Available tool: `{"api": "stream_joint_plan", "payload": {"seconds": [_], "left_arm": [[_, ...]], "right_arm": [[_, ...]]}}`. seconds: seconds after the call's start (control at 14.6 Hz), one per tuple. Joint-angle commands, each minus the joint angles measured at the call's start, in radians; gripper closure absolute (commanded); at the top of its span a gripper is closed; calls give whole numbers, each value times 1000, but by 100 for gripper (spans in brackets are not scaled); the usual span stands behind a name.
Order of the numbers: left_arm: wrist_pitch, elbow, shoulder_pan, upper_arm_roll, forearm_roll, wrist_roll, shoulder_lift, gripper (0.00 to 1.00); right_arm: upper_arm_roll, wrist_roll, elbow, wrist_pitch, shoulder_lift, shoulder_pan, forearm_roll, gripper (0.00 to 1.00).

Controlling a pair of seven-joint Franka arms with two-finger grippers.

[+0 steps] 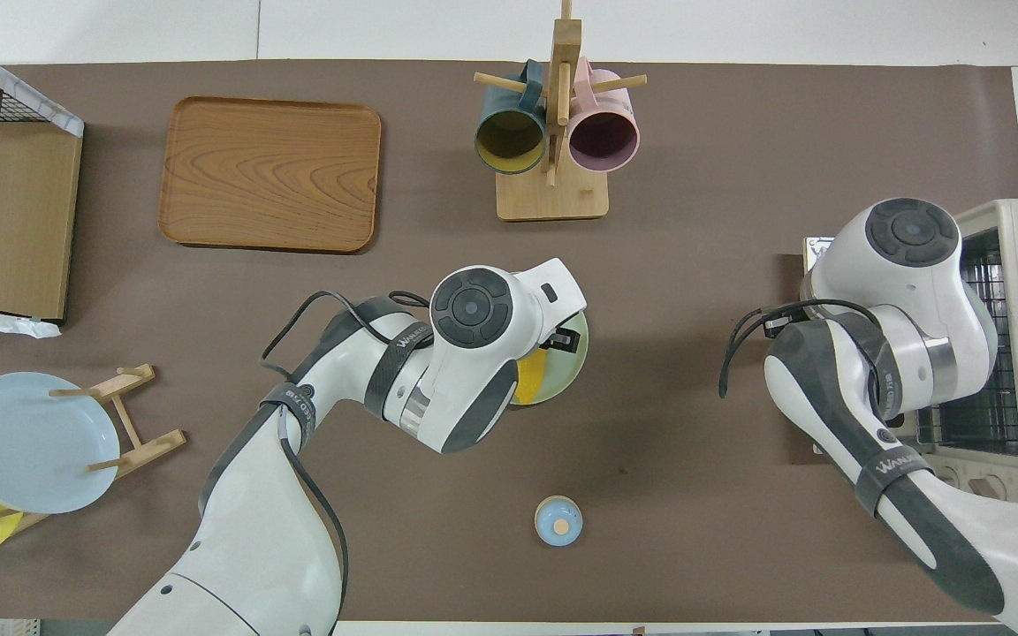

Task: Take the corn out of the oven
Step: 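Lift the corn and carry it to the wooden tray with the left gripper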

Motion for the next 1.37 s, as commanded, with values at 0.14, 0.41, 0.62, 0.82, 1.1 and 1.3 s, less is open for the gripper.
{"api": "stream_joint_plan", "payload": {"seconds": [0.14, 0.41, 0.62, 0.82, 1.1, 1.3], "left_arm": [[-200, 38, 107, 16, -19, 0, -127, 100], [-300, 94, 262, 18, -14, 6, -178, 100], [-290, 151, 421, 18, -5, 105, -135, 100], [-288, 243, 541, 13, -17, 213, -15, 100], [-271, 466, 593, 14, -9, 243, 201, 100], [-208, 457, 612, 14, -5, 279, 229, 100]], "right_arm": [[-15, -193, 45, -118, -117, -99, -51, 100], [-13, -301, 42, -131, -154, -160, -43, 100], [-15, -344, 43, -151, -187, -177, -37, 100], [-16, -379, 51, -178, -220, -182, -34, 88], [-15, -378, 210, -255, -203, -174, 148, 56], [-4, -371, 235, -273, -189, -153, 185, 0]]}}
